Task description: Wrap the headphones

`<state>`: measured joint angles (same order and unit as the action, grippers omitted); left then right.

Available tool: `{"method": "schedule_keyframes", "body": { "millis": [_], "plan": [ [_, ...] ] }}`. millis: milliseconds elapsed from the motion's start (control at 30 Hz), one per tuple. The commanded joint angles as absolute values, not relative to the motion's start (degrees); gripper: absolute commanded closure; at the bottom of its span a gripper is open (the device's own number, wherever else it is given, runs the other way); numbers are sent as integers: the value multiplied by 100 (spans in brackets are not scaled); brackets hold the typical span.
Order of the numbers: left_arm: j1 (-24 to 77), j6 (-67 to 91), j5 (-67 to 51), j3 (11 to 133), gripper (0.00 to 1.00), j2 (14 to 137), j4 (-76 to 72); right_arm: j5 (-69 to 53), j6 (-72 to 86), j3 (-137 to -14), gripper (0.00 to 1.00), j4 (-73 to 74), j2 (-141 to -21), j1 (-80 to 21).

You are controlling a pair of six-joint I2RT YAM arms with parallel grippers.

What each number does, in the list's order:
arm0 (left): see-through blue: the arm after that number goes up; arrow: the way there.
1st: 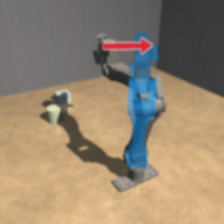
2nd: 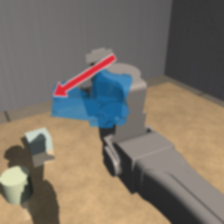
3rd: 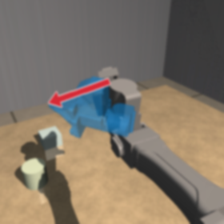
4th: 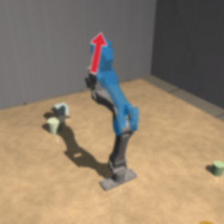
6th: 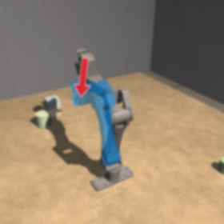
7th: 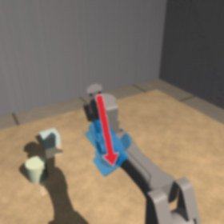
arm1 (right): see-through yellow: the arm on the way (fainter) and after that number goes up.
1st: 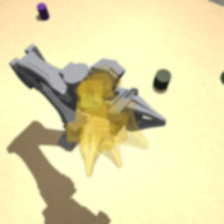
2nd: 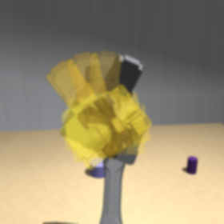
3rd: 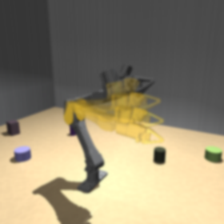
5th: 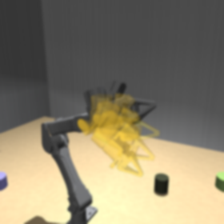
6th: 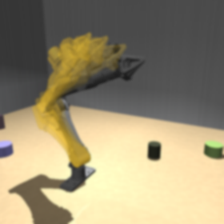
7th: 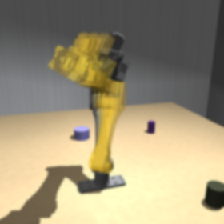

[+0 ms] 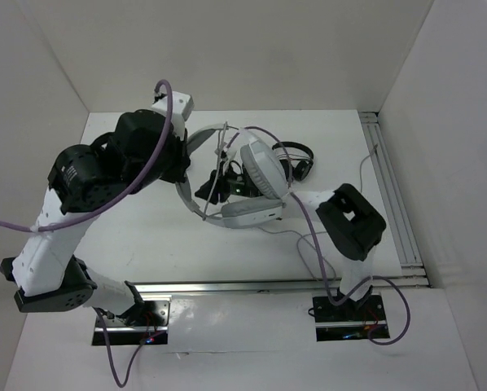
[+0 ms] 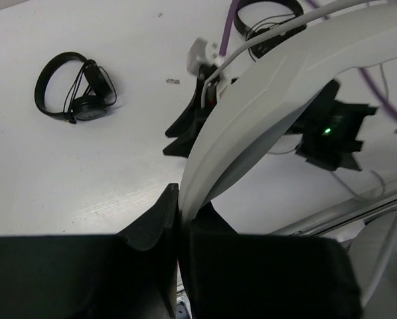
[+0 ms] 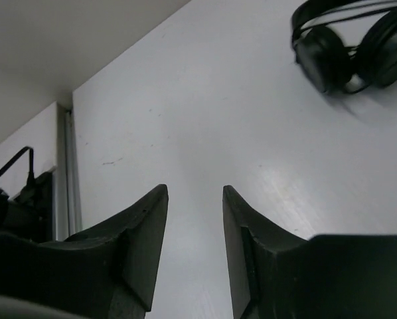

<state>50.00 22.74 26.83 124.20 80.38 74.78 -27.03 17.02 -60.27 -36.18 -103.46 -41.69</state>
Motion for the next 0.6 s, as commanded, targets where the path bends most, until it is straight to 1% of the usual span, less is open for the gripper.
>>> {"method": "schedule_keyframes", "body": {
  "millis": [0,100,167,267,300,333,400,433,467,500,567],
  "plan": [
    [5027,2900,2874,13077,100,7963,7322,-3216,2555,-6091,53,-5280,-10739,-4429],
    [5027,3190,3207,13280,100,8016,7199,-3339,2829,-6160,53,-5774,-11249,-4500],
    [4949,3523,3775,13280,100,7894,7067,-3340,2892,-6065,54,-5958,-11408,-4640],
    [4589,3639,4113,12930,100,7770,6567,-3278,2892,-5688,64,-6239,-11409,-4789],
    [4214,3639,4113,12929,100,7709,6452,-3200,2892,-5356,72,-6475,-11408,-4790],
    [4001,3639,4000,12929,100,7804,6355,-3121,2892,-5187,89,-6530,-11304,-4860],
    [3579,3639,3631,13025,100,8023,6354,-3006,2892,-4627,98,-6748,-11040,-4983],
    [3160,3639,3491,13078,100,8146,6354,-2954,2831,-4466,100,-6750,-10935,-4983],
    [2955,3639,3333,12982,100,8348,6285,-2953,2743,-4308,100,-6750,-10690,-5123],
    [2562,3639,3114,12981,100,8454,6223,-3153,2681,-3985,100,-6698,-10548,-5194],
    [2208,3639,2884,12868,100,8726,6153,-3155,2366,-3675,100,-6523,-9988,-5535]
  ]
}}
